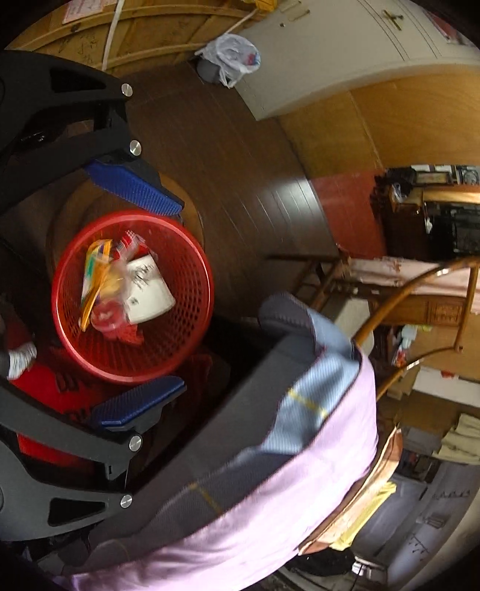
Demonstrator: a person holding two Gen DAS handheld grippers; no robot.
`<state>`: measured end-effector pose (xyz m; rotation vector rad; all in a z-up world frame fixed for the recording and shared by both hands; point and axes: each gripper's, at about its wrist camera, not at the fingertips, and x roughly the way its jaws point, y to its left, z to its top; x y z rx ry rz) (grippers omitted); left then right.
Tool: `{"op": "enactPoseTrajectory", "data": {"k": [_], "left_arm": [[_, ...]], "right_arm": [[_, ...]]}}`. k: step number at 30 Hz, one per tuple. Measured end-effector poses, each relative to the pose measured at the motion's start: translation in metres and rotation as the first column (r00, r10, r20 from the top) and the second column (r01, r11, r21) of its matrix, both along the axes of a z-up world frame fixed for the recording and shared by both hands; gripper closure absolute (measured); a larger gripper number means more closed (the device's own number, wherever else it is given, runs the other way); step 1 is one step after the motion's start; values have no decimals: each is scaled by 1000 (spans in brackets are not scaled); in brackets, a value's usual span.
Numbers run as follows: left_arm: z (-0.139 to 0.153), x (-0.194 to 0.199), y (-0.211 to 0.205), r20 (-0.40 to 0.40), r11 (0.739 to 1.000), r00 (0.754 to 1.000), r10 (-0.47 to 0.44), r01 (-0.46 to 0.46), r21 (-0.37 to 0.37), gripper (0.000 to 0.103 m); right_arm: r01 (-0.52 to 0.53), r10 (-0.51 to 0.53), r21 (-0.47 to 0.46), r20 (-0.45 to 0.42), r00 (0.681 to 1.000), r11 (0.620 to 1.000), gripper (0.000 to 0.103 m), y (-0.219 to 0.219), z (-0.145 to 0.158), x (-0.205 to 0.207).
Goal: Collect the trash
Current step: 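Lower the fruit cup and medicine box into the red wastebasket and open both tools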
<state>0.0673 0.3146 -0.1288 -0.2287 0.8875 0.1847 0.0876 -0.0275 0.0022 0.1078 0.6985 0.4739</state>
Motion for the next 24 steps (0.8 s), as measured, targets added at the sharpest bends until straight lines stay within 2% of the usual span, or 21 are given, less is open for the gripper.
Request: {"op": "enactPoseTrajectory", "data": {"k": [2, 9, 16, 20, 24], "left_arm": [[-1, -5, 11, -5, 999, 1000, 31, -31, 20, 9], [-9, -19, 22, -60, 986, 995, 76, -66, 154, 8], [-26, -33, 23, -107, 950, 992, 72, -35, 310, 7], [-36, -38, 26, -133, 941, 990, 56, -8, 339, 7], [-46, -44, 33, -146, 946, 988, 49, 1, 324, 7]], "right_arm": [[-37, 37, -1, -14, 999, 999, 61, 17, -2, -2], [-177, 174, -30, -62, 983, 984, 61, 85, -12, -3], [-306, 297, -48, -134, 945, 951, 61, 157, -34, 0], [-356, 342, -59, -173, 924, 933, 61, 192, -47, 3], [-386, 366, -65, -202, 908, 920, 61, 217, -58, 9]]}}
